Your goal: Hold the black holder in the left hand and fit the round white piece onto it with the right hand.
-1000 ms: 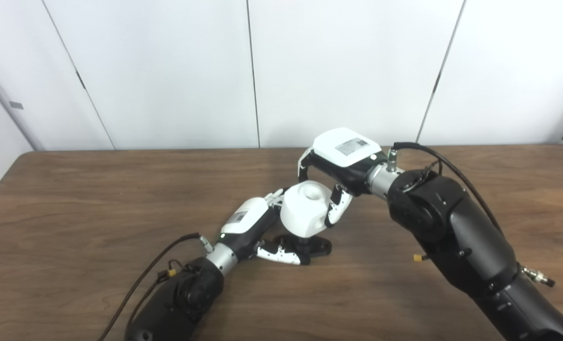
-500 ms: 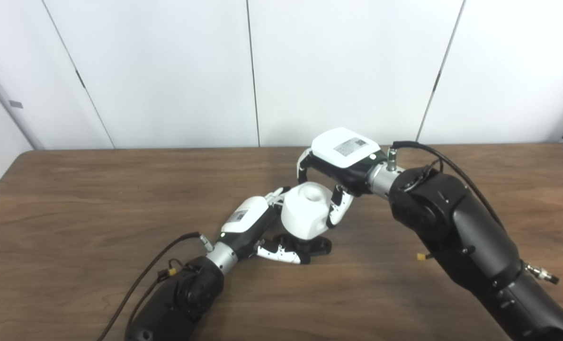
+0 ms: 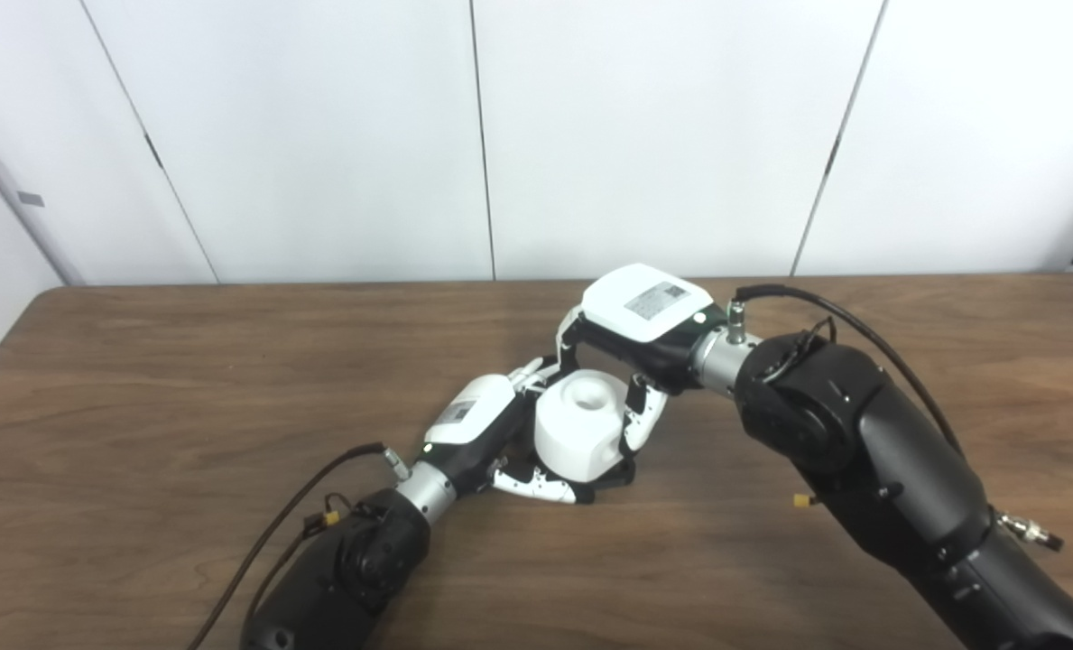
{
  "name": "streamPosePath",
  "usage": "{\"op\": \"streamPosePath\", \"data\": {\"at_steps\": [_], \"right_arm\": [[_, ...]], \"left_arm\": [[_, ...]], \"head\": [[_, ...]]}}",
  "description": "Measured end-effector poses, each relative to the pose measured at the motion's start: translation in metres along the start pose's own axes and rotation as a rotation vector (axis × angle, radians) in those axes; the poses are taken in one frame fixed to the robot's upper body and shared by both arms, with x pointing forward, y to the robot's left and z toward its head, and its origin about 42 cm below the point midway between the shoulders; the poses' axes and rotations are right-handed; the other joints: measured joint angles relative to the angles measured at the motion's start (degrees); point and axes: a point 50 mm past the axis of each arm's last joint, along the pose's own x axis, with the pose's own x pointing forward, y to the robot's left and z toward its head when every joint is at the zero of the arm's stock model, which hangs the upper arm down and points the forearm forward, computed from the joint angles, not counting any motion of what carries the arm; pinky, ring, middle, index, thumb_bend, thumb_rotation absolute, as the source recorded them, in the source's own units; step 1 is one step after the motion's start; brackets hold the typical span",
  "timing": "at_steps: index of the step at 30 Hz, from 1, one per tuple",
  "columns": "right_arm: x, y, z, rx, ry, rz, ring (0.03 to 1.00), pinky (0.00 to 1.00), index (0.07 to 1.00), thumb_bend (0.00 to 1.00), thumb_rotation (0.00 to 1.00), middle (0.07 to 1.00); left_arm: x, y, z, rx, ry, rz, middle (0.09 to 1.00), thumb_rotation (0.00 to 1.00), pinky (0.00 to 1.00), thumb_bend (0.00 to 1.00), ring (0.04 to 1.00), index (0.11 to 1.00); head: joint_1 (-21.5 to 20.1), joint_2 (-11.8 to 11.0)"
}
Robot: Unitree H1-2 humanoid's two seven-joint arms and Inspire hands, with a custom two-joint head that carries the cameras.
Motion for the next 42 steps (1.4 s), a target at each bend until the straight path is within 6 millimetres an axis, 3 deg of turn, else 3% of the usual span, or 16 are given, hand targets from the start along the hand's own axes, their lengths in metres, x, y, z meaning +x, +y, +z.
{"op": "streamPosePath", "data": {"at_steps": [19,20,21,22,24,29,32,42], "right_arm": [[0.003,0.003,0.006,-0.004,-0.002,-0.002,0.822,0.82,0.489,0.53,0.15,0.795],[0.003,0.003,0.005,-0.004,-0.001,-0.002,0.816,0.8,0.585,0.69,0.17,0.808],[0.003,0.004,0.005,-0.003,-0.001,-0.002,0.815,0.79,0.668,0.78,0.18,0.823],[0.002,0.004,0.005,-0.001,0.0,-0.003,0.818,0.78,0.767,0.85,0.18,0.85],[0.001,0.007,0.004,0.003,0.004,0.001,0.829,0.77,0.844,0.9,0.18,0.877],[-0.001,0.016,0.004,0.02,0.006,0.015,0.852,0.76,0.886,0.9,0.16,0.899],[0.002,0.033,0.006,0.047,0.007,0.057,0.846,0.76,0.893,0.89,0.15,0.896],[0.002,0.032,0.007,0.051,0.007,0.048,0.816,0.75,0.898,0.89,0.13,0.883]], "left_arm": [[-0.001,-0.001,0.001,-0.005,0.009,0.005,0.956,0.06,0.97,0.52,1.0,0.483],[-0.001,-0.001,0.001,-0.006,0.01,0.005,0.956,0.06,0.96,0.52,1.0,0.483],[-0.001,-0.001,0.001,-0.006,0.01,0.005,0.955,0.06,0.96,0.52,1.0,0.483],[-0.001,-0.001,0.001,-0.006,0.01,0.005,0.957,0.06,0.96,0.52,1.0,0.482],[-0.001,-0.001,0.001,-0.006,0.01,0.005,0.958,0.06,0.96,0.52,1.0,0.482],[-0.001,-0.001,0.001,-0.008,0.011,0.004,0.956,0.06,0.97,0.52,1.0,0.483],[0.0,-0.002,0.003,-0.01,0.007,0.002,0.956,0.06,0.97,0.52,1.0,0.483],[0.0,-0.001,0.003,-0.009,0.006,0.005,0.949,0.06,0.96,0.52,1.0,0.482]], "head": [[0.3,0.5],[0.3,0.5],[0.2,0.4],[0.2,0.3],[0.0,0.5],[-0.8,0.7],[-0.8,0.6],[-0.4,0.9]]}}
